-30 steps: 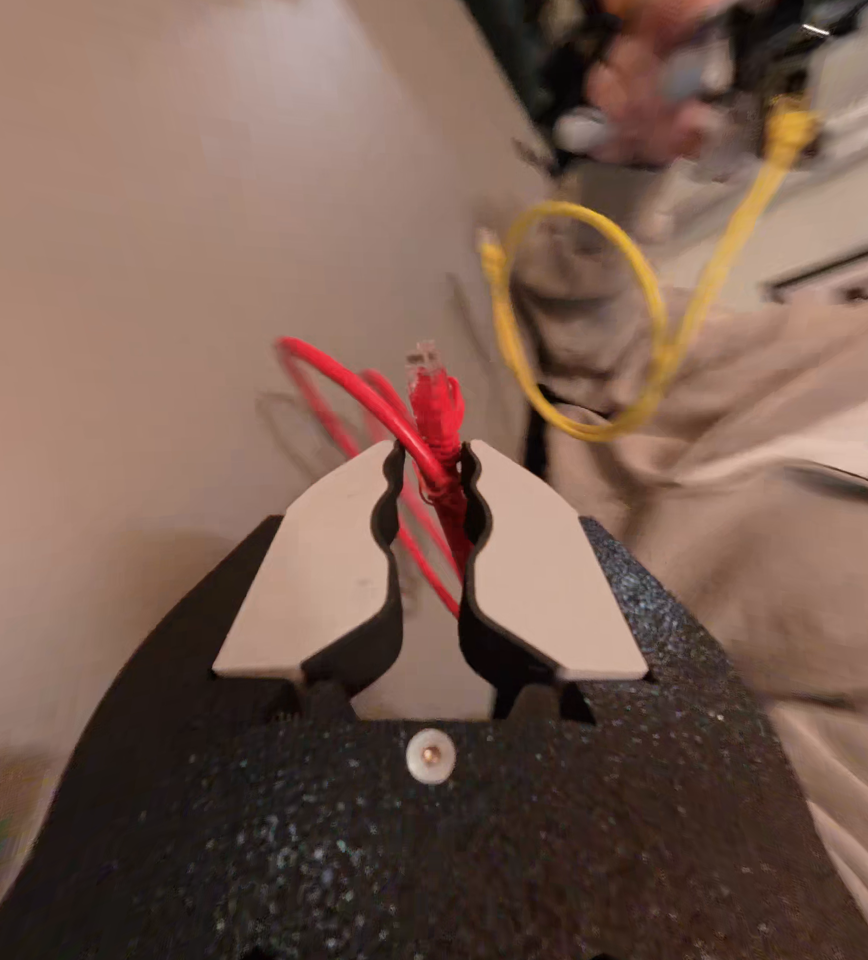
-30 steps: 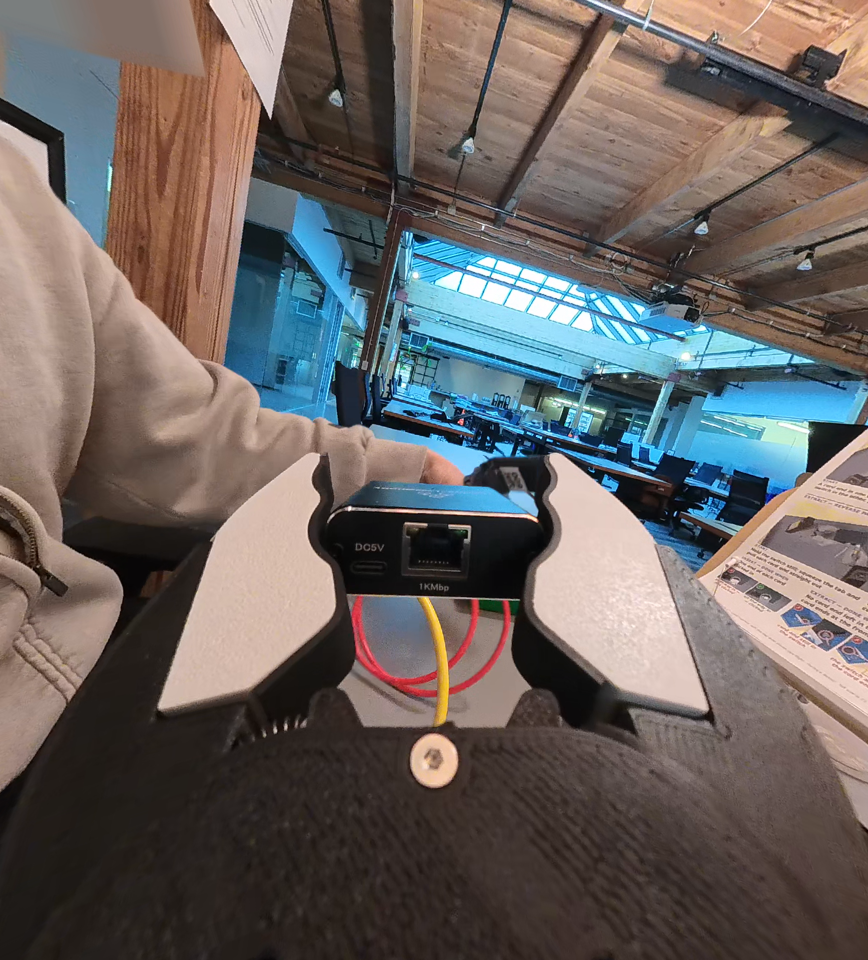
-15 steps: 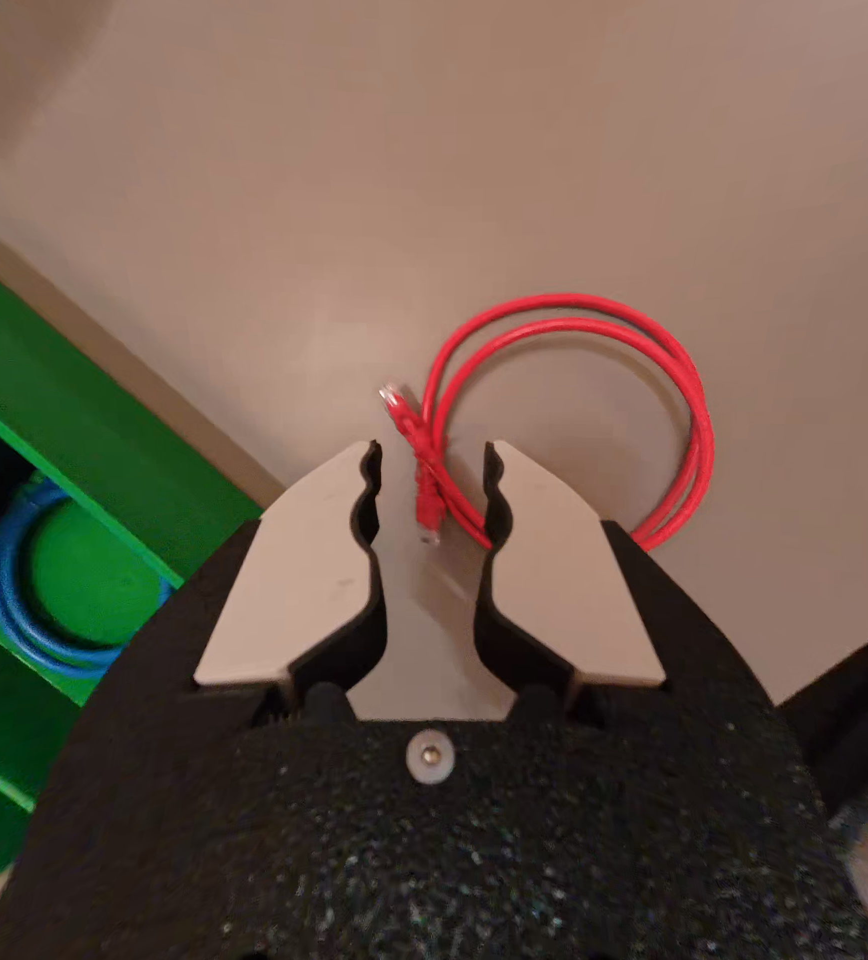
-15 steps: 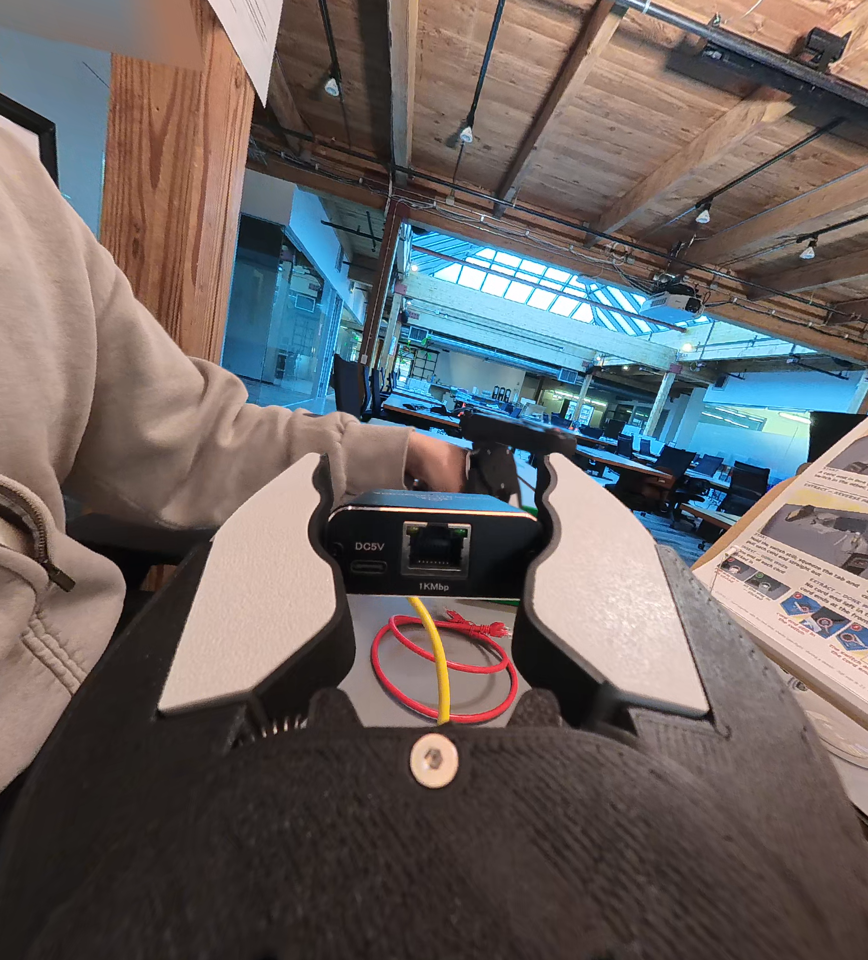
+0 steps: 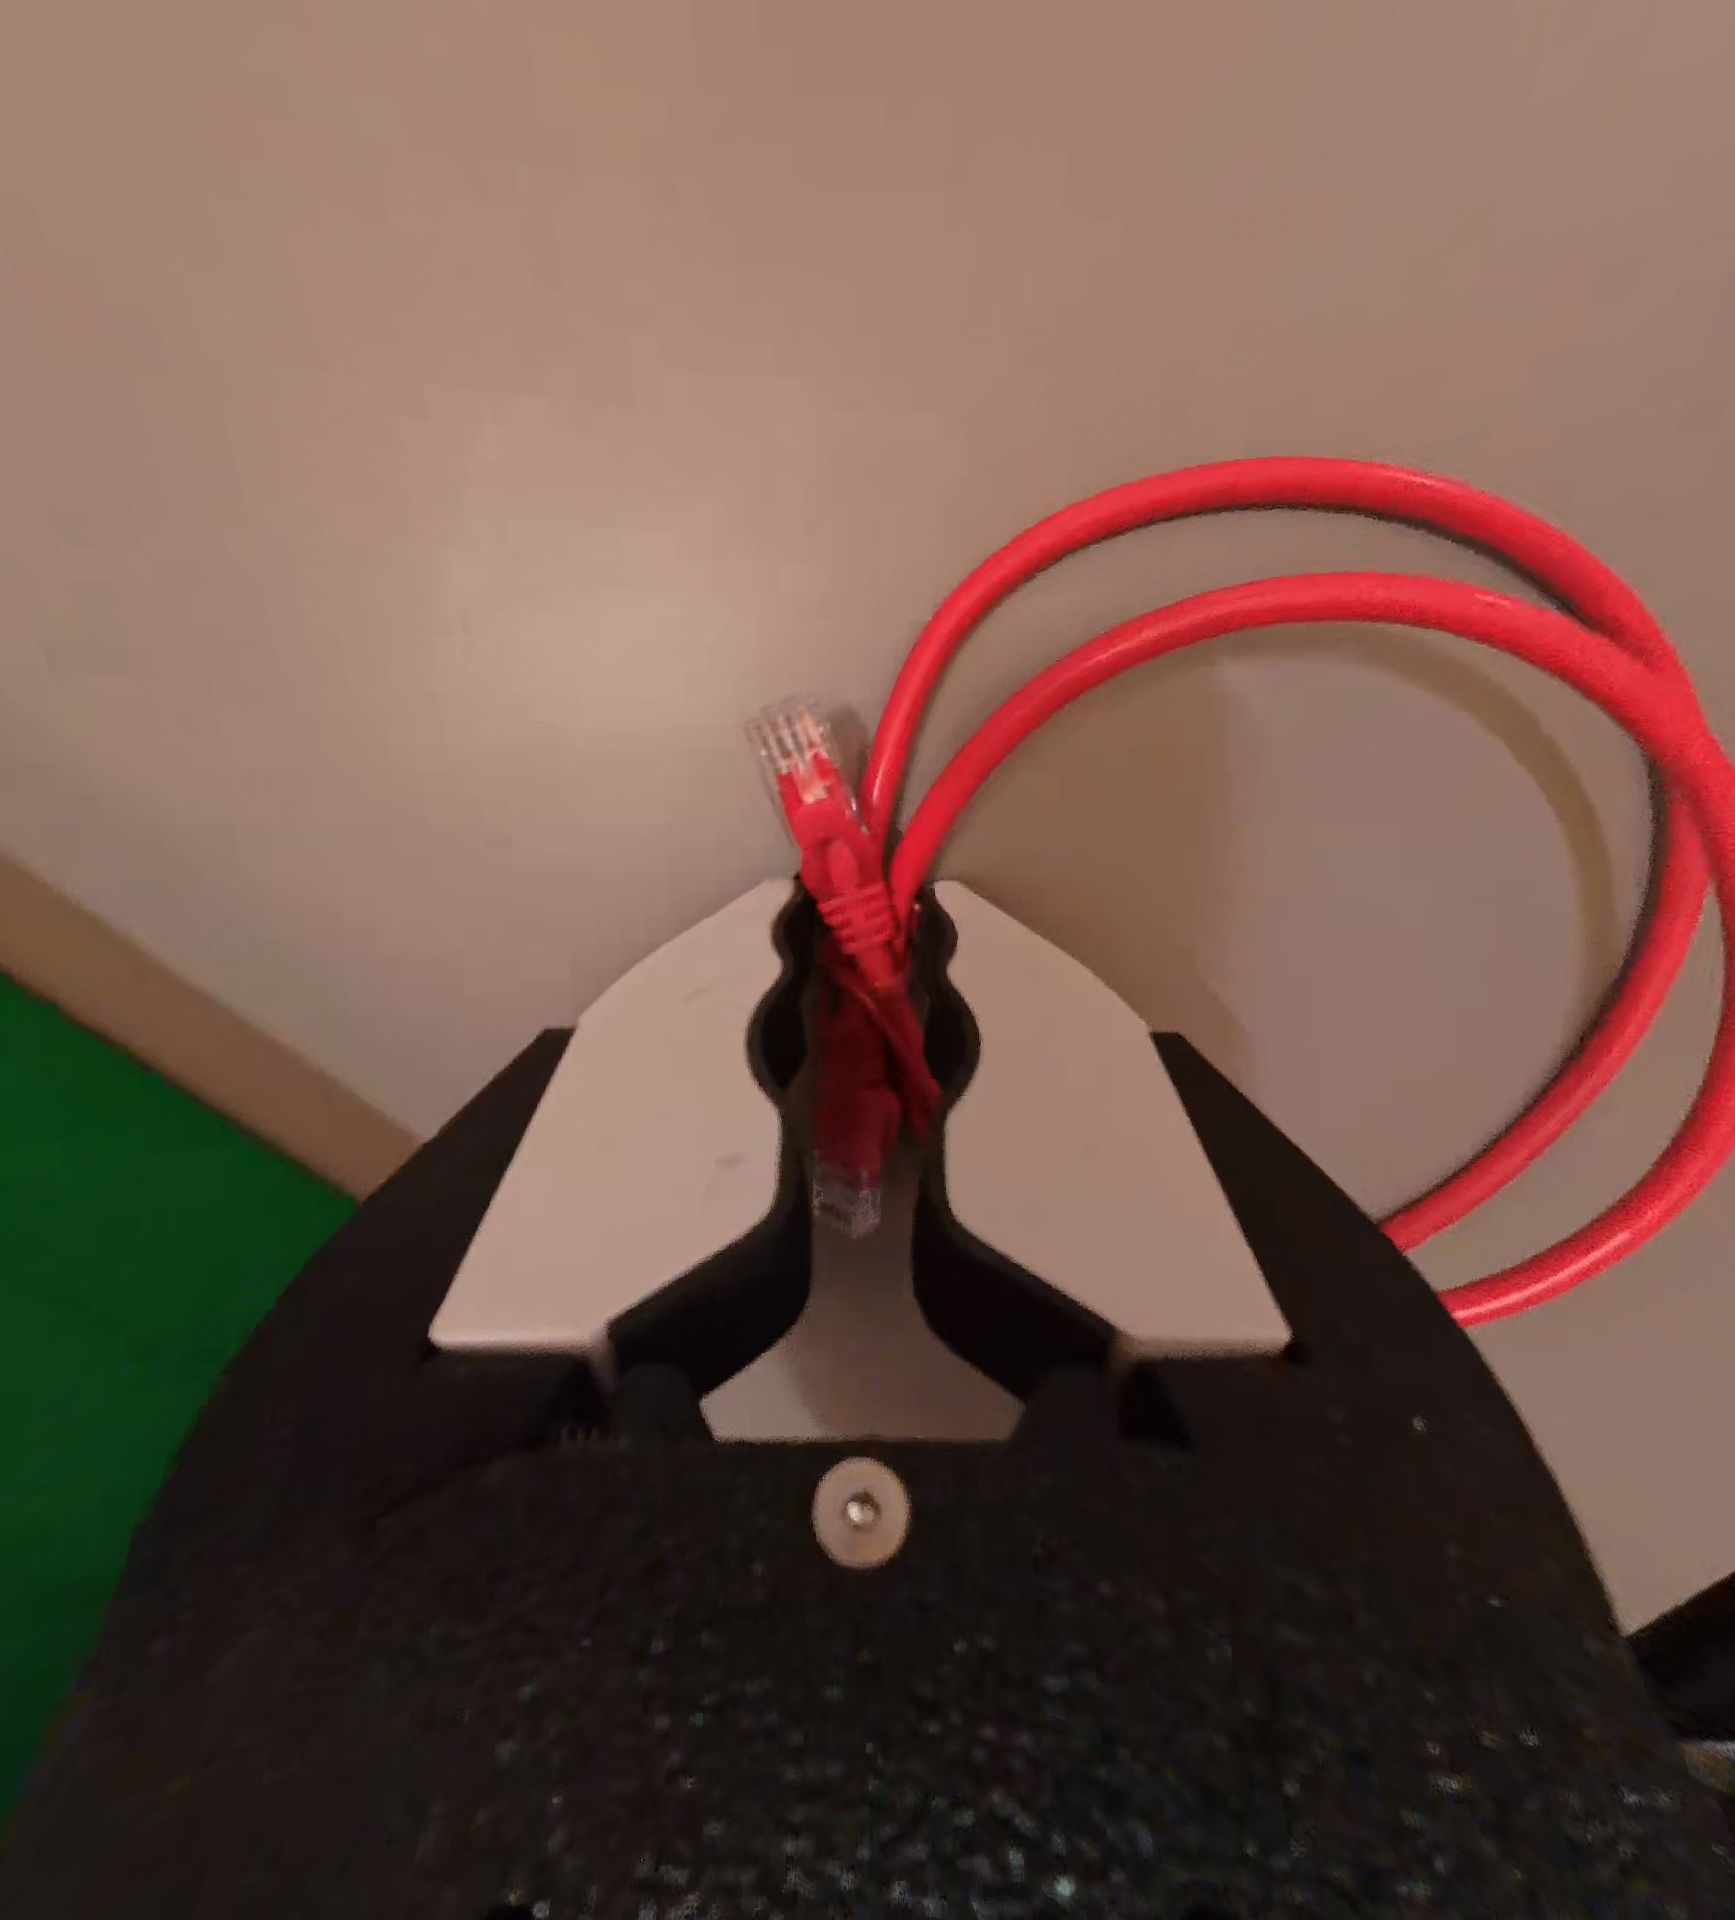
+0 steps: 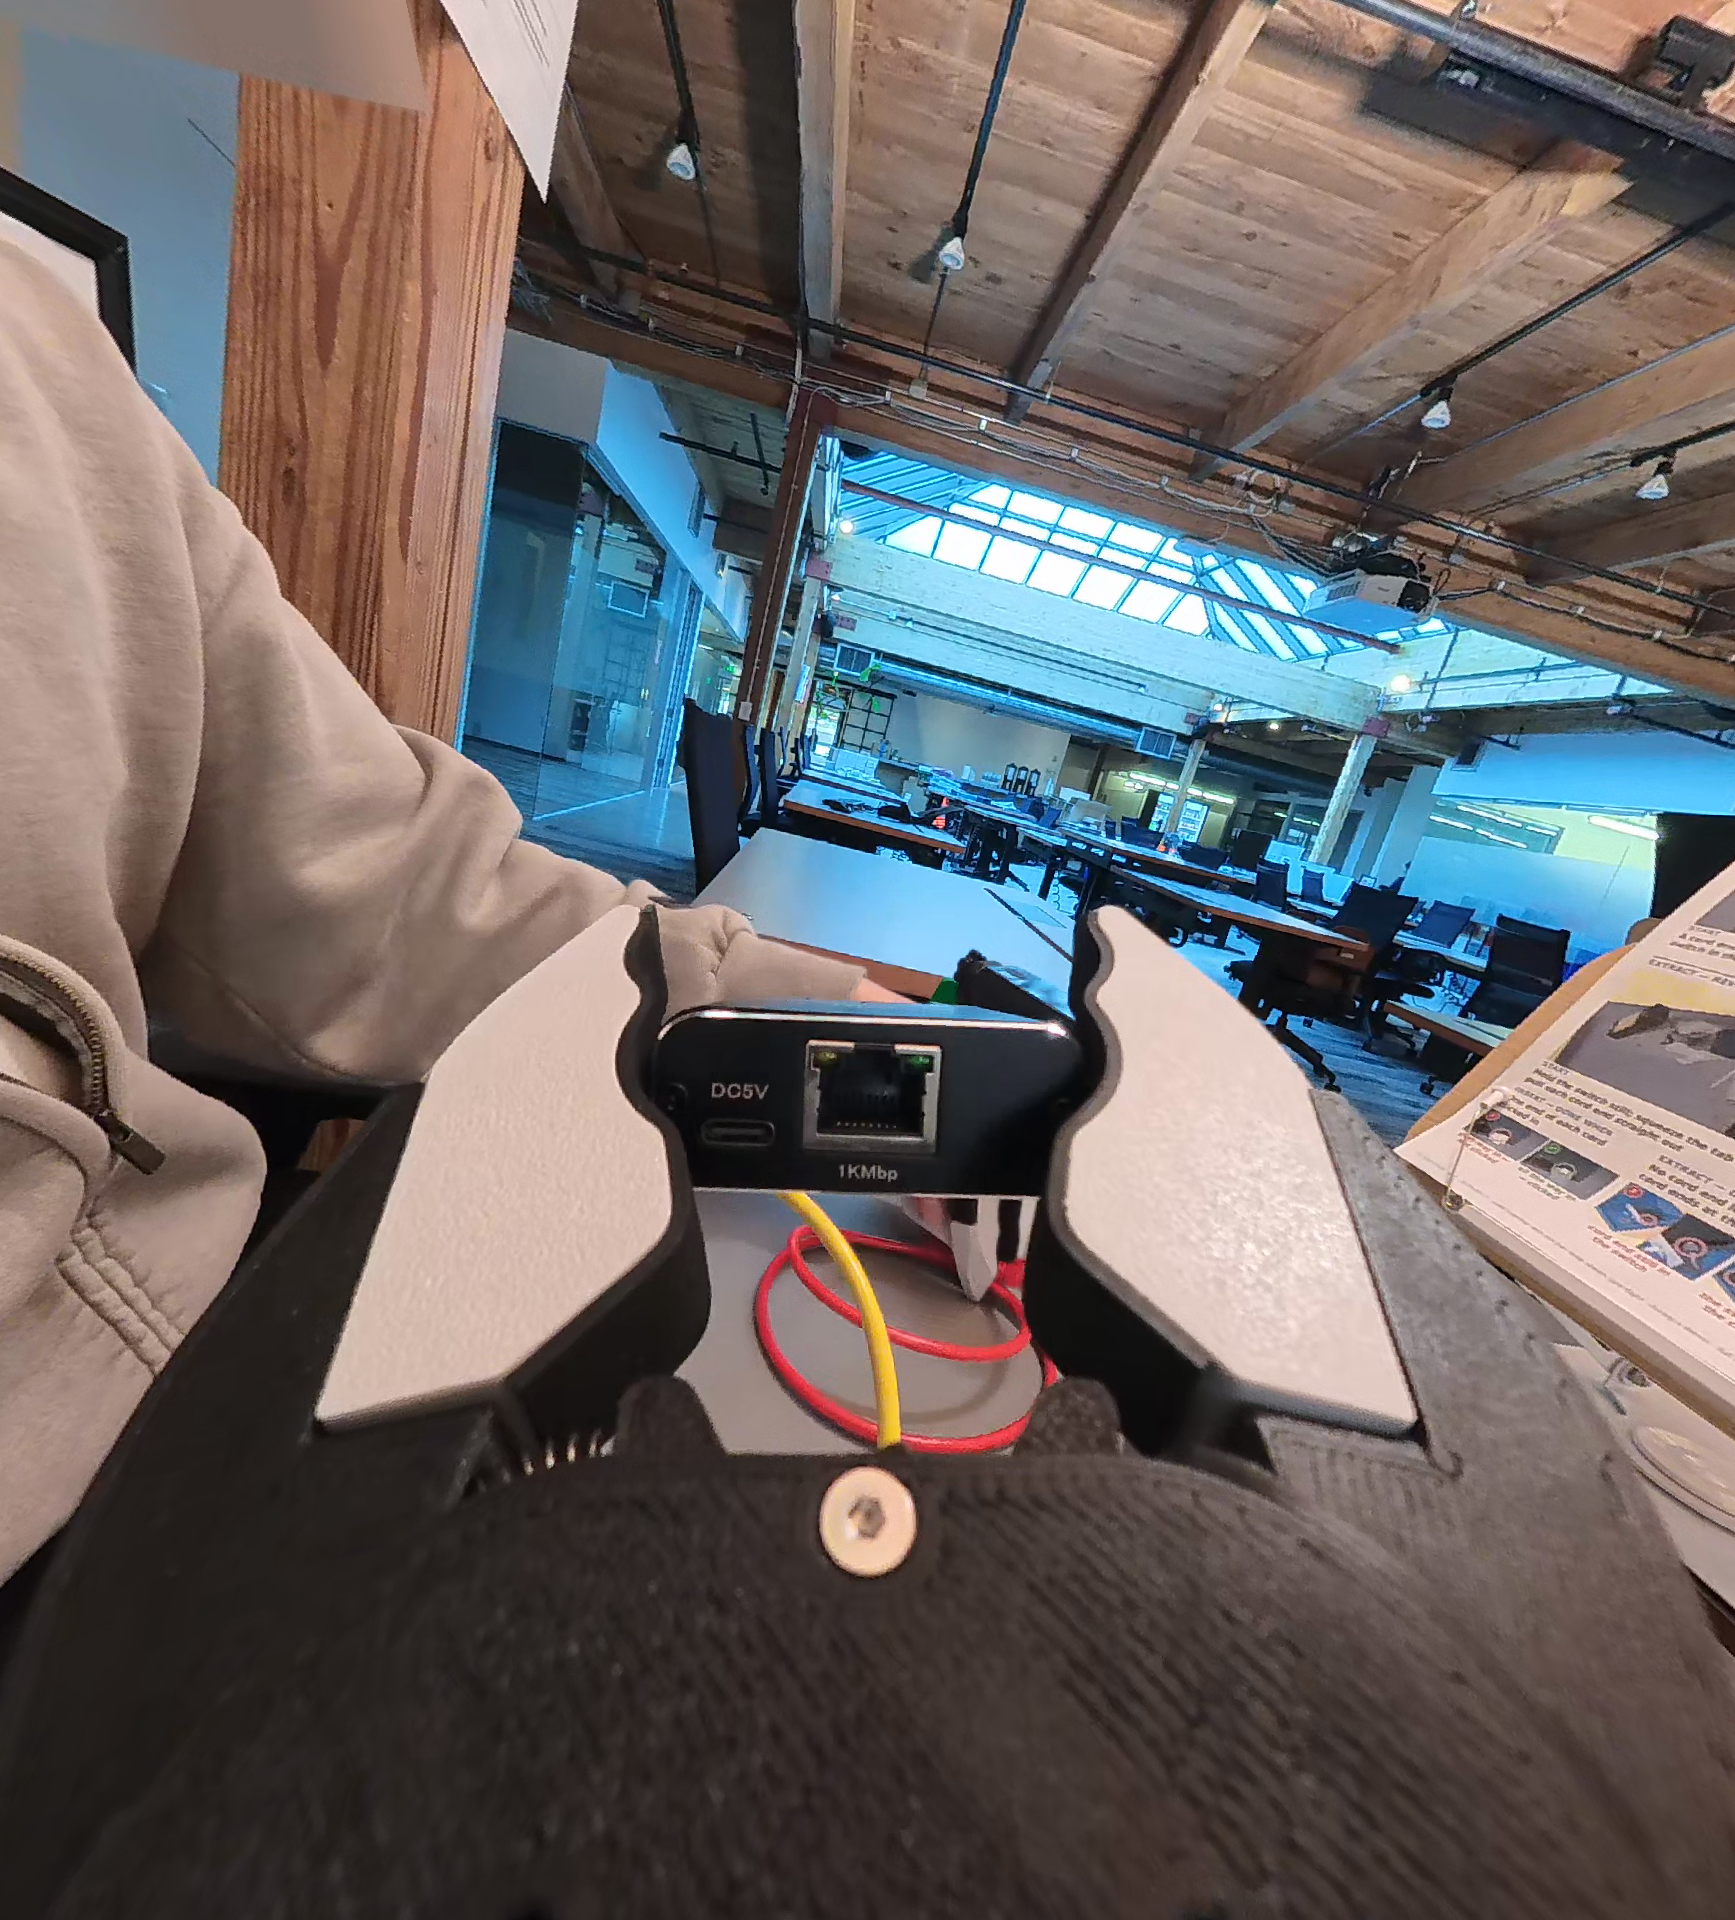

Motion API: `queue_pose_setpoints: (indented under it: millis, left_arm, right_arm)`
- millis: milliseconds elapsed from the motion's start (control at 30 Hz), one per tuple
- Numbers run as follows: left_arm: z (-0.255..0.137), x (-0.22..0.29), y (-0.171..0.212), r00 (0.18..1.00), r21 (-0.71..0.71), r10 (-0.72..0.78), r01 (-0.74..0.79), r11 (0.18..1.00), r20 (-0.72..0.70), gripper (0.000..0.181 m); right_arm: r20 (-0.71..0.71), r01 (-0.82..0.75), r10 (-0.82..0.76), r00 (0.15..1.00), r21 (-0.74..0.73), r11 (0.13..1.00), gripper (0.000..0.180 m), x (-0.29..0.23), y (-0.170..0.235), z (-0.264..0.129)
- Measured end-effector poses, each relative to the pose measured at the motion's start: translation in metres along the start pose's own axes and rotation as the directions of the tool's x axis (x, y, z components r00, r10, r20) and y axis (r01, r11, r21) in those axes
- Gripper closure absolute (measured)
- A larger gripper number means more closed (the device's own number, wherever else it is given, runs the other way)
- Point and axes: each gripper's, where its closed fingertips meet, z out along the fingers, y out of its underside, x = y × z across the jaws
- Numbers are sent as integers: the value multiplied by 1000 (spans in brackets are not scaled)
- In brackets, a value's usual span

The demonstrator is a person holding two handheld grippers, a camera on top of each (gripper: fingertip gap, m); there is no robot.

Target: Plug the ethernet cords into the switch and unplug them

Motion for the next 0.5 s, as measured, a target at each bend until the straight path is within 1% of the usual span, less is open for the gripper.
queue_pose_setpoints:
  millis: [133, 233, 367, 500]
  left_arm:
    - [-4, 31, -20, 970, 131, 227, -215, 968, -84, 168]
    - [-20, 54, -35, 928, 205, 362, -339, 918, -87, 169]
    - [-63, 78, -53, 864, 238, 503, -485, 842, -19, 169]
    - [-117, 111, -62, 776, 194, 630, -621, 760, 14, 169]
  right_arm:
    - [-8, 2, -2, 1000, -13, 1000, 104, 2, 3, 0]
    - [-21, -2, 2, 1000, -21, 1000, 104, 5, 7, -1]
    - [-32, -17, 16, 999, -26, 1000, 104, 8, 14, -1]
    - [-16, -31, 31, 999, 2, 1000, 104, 8, 15, 1]
